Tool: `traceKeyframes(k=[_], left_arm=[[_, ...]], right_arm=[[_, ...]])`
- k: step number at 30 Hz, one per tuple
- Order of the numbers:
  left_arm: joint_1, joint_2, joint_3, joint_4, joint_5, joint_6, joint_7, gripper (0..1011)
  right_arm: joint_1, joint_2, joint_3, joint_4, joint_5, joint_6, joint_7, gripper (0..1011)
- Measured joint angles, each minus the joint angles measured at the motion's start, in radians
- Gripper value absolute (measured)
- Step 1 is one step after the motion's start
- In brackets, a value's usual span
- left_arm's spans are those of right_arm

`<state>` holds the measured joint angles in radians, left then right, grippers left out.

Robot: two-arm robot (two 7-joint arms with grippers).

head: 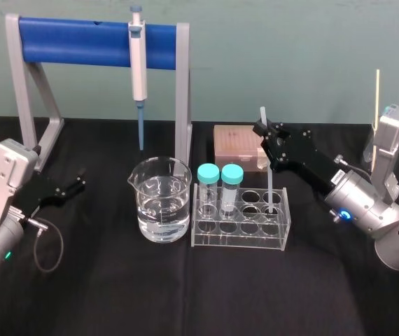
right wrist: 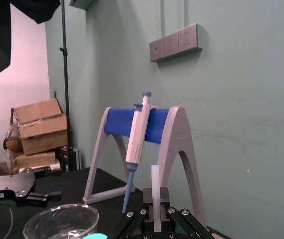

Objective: Pick up the stirring rod with one hand, then place it down.

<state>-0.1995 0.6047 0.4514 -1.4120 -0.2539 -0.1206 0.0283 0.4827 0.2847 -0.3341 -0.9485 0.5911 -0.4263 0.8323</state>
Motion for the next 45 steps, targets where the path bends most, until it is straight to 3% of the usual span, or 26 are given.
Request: traceKeyframes(k=[14,45], left_arm=[[0.000,0.000,0.000,0.000,0.000,0.000,0.000,1000],[0.000,0.000,0.000,0.000,0.000,0.000,0.000,1000]], right_arm=[[0.010,0.000,-0.015,0.042,-0.017,0.021,0.001,72],[0.008,0.005,-0.020,0.038,-0.034,0.033,-0.015,72]])
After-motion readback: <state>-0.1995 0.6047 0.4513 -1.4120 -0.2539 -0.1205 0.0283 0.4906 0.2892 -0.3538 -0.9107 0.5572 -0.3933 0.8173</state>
